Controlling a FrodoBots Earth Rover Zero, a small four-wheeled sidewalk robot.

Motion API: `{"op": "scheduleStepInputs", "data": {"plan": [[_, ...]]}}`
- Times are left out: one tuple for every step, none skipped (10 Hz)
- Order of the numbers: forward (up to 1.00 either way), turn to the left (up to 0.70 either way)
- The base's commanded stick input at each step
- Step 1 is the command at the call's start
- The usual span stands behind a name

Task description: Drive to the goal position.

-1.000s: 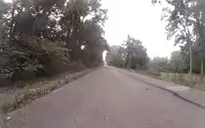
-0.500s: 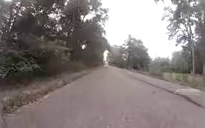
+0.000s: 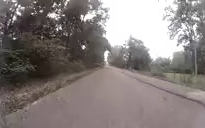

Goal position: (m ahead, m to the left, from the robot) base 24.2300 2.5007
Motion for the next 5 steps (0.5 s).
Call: {"op": "scheduleStepInputs", "data": {"plan": [[0.7, 0.02], [0.7, 0.02], [0.7, 0.02], [0.7, 0.0], [0.7, 0.0]]}}
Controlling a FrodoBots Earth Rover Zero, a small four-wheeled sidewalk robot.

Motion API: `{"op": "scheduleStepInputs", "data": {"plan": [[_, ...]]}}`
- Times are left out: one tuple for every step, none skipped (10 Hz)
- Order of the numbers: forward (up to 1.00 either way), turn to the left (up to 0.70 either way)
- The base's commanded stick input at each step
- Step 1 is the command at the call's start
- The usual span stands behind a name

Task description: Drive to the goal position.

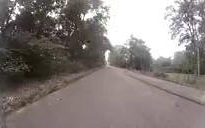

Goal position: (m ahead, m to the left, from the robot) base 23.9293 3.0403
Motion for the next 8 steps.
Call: {"op": "scheduleStepInputs", "data": {"plan": [[0.7, 0.0], [0.7, 0.0], [0.7, 0.0], [0.7, 0.0], [0.7, 0.0], [0.7, 0.0], [0.7, -0.11], [0.7, -0.25]]}}
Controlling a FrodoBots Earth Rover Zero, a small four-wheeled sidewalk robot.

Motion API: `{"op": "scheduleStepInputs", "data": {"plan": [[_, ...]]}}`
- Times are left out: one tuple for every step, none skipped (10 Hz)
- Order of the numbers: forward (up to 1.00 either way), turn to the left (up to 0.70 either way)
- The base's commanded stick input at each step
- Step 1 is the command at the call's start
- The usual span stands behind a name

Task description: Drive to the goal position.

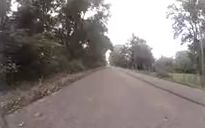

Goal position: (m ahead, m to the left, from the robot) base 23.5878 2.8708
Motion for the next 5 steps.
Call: {"op": "scheduleStepInputs", "data": {"plan": [[0.7, -0.22], [0.7, -0.14], [0.7, -0.05], [0.7, 0.0], [0.7, 0.0]]}}
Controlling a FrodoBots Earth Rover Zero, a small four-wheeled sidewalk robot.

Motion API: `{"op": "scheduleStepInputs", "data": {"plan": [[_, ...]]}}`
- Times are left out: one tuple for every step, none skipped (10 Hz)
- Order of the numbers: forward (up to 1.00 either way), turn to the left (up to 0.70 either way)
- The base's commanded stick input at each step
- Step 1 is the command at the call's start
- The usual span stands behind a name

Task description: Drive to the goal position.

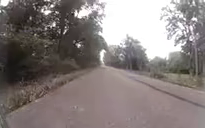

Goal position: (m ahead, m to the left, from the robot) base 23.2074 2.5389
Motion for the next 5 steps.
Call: {"op": "scheduleStepInputs", "data": {"plan": [[0.7, 0.0], [0.7, 0.0], [0.7, 0.0], [0.7, 0.0], [0.7, 0.0]]}}
